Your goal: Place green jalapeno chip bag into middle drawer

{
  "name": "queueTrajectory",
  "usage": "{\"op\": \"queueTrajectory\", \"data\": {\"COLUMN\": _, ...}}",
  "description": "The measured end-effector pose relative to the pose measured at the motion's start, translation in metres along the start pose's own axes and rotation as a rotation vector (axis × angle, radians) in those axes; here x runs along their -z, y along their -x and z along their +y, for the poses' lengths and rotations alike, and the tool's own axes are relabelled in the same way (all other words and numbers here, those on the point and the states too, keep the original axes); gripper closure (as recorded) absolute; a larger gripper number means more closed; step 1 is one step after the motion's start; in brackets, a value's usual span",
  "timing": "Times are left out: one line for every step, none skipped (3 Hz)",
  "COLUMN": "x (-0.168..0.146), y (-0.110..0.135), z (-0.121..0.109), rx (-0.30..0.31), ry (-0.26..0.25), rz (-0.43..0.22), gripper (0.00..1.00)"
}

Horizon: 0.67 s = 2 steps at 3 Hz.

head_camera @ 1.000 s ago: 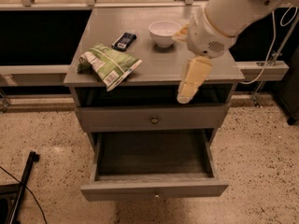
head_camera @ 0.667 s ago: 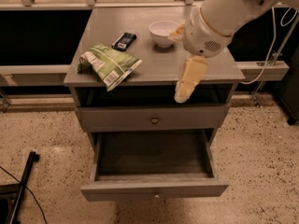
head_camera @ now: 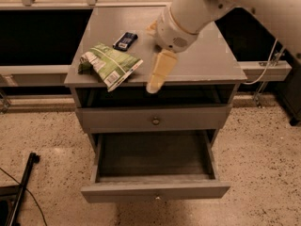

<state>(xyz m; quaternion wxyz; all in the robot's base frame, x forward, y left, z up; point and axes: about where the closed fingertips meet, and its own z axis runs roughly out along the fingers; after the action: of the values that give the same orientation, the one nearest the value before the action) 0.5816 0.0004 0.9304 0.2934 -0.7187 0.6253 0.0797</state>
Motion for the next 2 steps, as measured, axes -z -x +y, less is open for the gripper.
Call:
{"op": "queueTrajectory", "data": {"x": -0.042, "y": 0.017, "z": -0.036, "rx": -0.074, "ry": -0.045, "rz": -0.056, "gripper": 0.0}}
{"op": "queueTrajectory", "data": {"x": -0.08, "y": 0.022, "z": -0.055, "rx": -0.19, "ry": -0.054, "rz": -0.093, "gripper": 0.0}}
